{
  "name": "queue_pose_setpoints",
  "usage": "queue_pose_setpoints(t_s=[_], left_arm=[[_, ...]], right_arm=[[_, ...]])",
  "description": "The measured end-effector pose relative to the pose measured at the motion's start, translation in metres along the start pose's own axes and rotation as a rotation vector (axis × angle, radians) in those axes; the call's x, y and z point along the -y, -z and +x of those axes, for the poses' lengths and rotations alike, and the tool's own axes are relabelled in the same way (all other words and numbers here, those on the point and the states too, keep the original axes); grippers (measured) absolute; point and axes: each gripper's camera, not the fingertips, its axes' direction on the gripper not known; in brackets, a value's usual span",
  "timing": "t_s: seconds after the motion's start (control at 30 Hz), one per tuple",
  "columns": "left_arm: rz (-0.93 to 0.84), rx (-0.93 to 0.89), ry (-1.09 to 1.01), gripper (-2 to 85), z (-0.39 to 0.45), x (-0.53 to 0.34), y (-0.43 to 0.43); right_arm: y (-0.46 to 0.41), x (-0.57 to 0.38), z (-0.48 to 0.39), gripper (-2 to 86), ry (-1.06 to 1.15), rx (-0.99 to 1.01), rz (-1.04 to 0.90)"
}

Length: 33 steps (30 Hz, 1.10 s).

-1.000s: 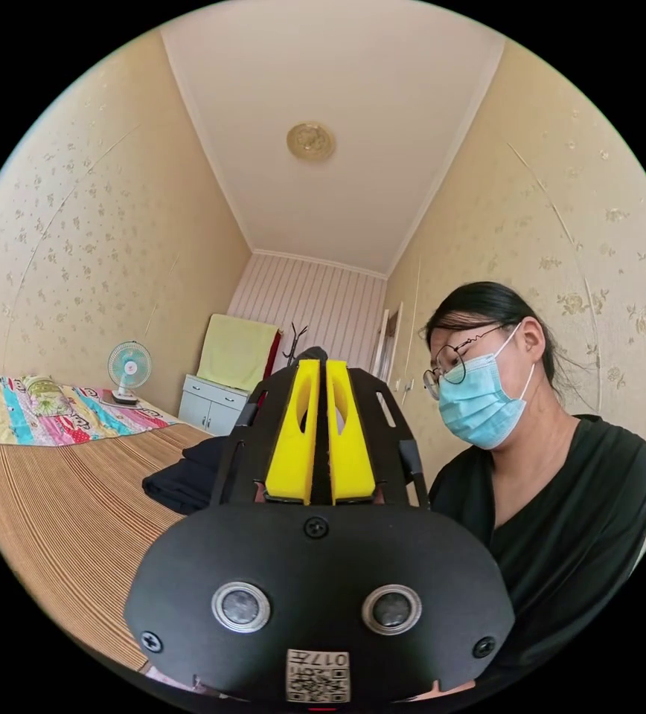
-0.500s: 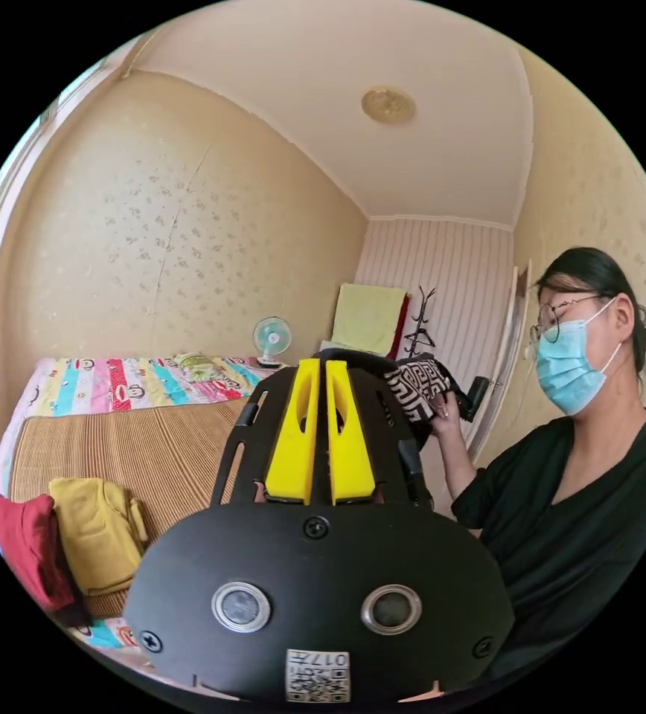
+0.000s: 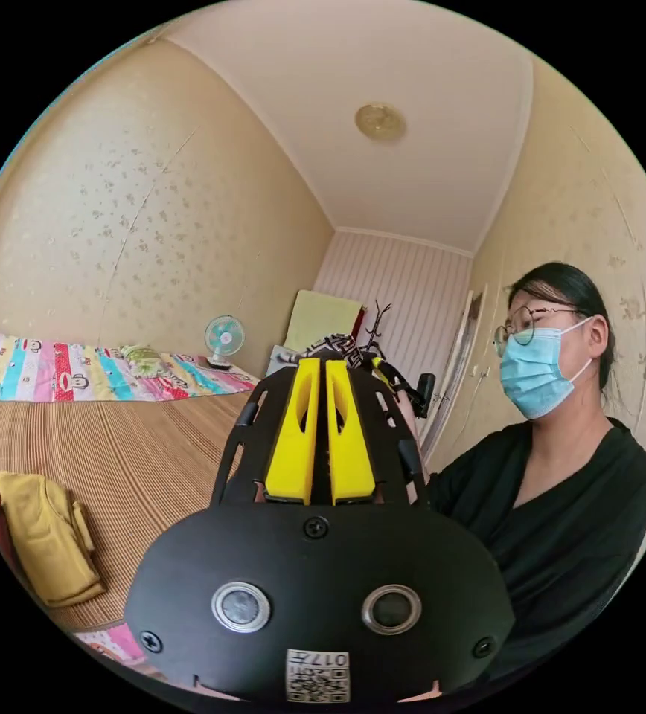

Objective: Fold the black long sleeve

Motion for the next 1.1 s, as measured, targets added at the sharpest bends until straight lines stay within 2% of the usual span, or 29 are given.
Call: queue_pose_setpoints(t_s=[0.07,0.17,0.3,0.43,0.53,0.63,0.7,0.77,0.8,0.87,0.93,0.97,1.1], left_arm=[[0.103,-0.027,0.021,-0.8,0.002,-0.007,0.017],[0.228,0.003,0.02,-0.8,0.011,-0.01,0.037],[0.247,0.219,-0.038,-0.8,0.029,0.018,0.034],[0.212,0.35,-0.08,-0.8,0.012,0.062,0.017],[0.053,0.418,-0.001,-0.7,-0.057,0.111,-0.018],[-0.125,0.437,0.162,-0.5,-0.168,0.143,-0.065],[-0.306,0.525,0.281,0.0,-0.276,0.152,-0.117],[-0.397,0.576,0.35,1.2,-0.357,0.144,-0.157],[-0.466,0.606,0.398,3.6,-0.402,0.13,-0.178],[-0.52,0.722,0.528,7.0,-0.444,0.098,-0.191],[-0.514,0.731,0.565,8.5,-0.456,0.061,-0.2],[-0.54,0.686,0.547,8.8,-0.457,0.033,-0.209],[-0.748,0.589,0.479,8.9,-0.435,-0.074,-0.245]], right_arm=[[0.02,-0.01,-0.01,2.1,-0.007,-0.064,0.096],[0.041,-0.015,-0.019,2.2,-0.011,-0.004,0.191],[0.028,0.001,-0.026,2.4,-0.055,0.073,0.144],[-0.008,0.023,-0.03,2.5,-0.003,-0.042,0.063],[-0.083,0.04,-0.007,2.7,0.038,-0.14,-0.067],[-0.204,0.045,0.045,3.2,0.083,-0.228,-0.341],[-0.322,0.03,0.108,4.1,0.068,-0.261,-0.615],[-0.412,0.009,0.156,5.4,0.051,-0.282,-0.755],[-0.461,-0.012,0.188,6.8,0.018,-0.366,-0.807],[-0.503,-0.057,0.224,7.4,-0.08,-0.497,-0.885],[-0.507,-0.101,0.234,7.3,-0.178,-0.473,-0.873],[-0.504,-0.132,0.227,7.2,-0.15,-0.394,-0.867],[-0.481,-0.257,0.19,7.2,0.024,-0.322,-1.017]])
